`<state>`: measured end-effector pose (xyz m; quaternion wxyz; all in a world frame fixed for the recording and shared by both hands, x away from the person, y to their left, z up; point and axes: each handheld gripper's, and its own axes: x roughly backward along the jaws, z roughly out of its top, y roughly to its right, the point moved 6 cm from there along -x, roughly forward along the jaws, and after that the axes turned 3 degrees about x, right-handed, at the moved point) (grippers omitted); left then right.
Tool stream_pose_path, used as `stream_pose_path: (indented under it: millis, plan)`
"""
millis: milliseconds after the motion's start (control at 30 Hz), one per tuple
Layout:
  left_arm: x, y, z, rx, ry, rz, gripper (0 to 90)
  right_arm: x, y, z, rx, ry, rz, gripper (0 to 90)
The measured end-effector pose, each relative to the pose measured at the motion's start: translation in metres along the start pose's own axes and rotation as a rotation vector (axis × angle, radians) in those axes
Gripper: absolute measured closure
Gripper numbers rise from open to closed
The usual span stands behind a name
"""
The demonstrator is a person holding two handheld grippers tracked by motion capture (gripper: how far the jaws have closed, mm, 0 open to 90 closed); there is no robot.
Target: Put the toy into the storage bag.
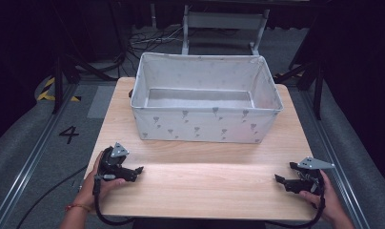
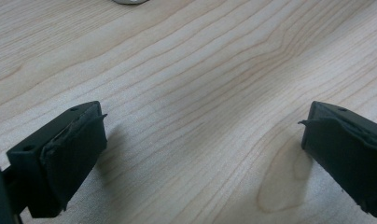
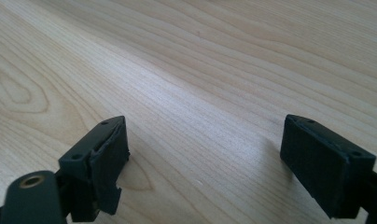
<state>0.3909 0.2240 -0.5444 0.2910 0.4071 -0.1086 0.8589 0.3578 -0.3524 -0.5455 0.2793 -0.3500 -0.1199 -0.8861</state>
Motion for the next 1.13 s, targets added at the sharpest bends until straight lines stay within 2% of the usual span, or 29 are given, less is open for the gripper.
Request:
stream_pose_path:
  millis: [233, 467, 533, 667, 1133]
  plan:
    - [0.0009, 0.0001, -0.0013, 0.020, 0.001, 0.014, 0.3, -0.0003, 0.0005, -0.0005, -0.016, -0.006, -0.023, 12.9]
    - [0.0009, -0.0002, -0.0012, 0.022, 0.002, 0.019, 0.0, -0.0005, 0.0007, -0.0004, -0.019, -0.007, -0.025, 12.4]
    - [0.0007, 0.0003, -0.0011, 0.035, 0.001, 0.028, 0.0, -0.0005, 0.0007, -0.0004, -0.019, -0.007, -0.026, 12.0]
    - [0.0007, 0.0004, -0.0011, 0.037, 0.002, 0.028, 0.0, -0.0013, 0.0016, -0.0006, -0.033, -0.017, -0.040, 8.4]
    - [0.0008, 0.0004, -0.0011, 0.036, 0.001, 0.029, 0.0, -0.0014, 0.0017, -0.0006, -0.033, -0.018, -0.043, 8.0]
